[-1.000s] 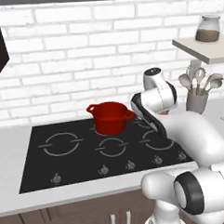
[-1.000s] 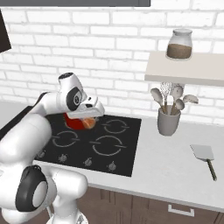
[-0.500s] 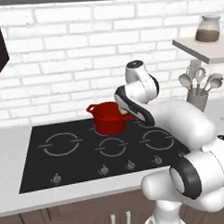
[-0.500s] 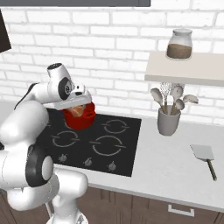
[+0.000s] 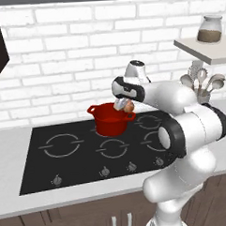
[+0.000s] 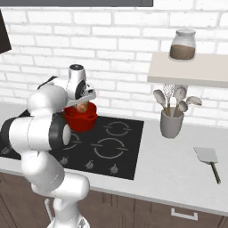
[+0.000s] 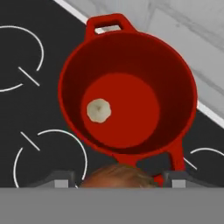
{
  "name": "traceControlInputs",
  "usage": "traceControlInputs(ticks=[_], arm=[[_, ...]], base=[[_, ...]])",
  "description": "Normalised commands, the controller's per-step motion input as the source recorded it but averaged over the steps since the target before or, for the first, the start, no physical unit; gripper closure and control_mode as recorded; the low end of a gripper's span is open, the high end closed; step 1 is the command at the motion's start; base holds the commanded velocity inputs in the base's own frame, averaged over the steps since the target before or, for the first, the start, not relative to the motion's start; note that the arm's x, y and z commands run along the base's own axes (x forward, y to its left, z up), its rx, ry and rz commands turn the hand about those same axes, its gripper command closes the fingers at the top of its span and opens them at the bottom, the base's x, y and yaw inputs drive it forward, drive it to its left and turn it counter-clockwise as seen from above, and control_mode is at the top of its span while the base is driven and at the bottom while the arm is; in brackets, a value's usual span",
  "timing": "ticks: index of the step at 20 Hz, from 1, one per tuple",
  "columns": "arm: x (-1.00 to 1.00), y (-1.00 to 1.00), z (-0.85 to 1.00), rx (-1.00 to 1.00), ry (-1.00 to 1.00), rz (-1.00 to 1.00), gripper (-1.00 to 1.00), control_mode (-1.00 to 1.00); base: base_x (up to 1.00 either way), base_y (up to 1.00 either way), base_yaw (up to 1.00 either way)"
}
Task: Put the onion and garlic in the pot. Retrieve the spatula and lightly stir the vegetables in the pot.
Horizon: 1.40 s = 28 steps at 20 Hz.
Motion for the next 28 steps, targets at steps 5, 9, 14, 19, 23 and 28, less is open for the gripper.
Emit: traceControlInputs(ticks=[5,9,14,19,23,28], arm=[[1.00,0.51,-0.36,0.00,0.10,0.09,1.00,-1.00],[0.76,0.41,-0.40,-0.03,0.14,0.00,1.00,-1.00],[0.48,0.25,-0.39,-0.01,0.03,0.00,1.00,-1.00],[0.25,0.01,-0.54,0.00,0.00,0.00,1.00,-1.00],[0.24,0.00,-0.55,-0.02,0.00,0.00,1.00,-1.00],[-0.03,0.00,-0.01,-0.01,-0.04,0.00,-1.00,-1.00]], base=[[0.00,0.00,0.00],[0.00,0.00,0.00],[0.00,0.00,0.00],[0.00,0.00,0.00],[0.00,0.00,0.00],[0.00,0.00,0.00]])
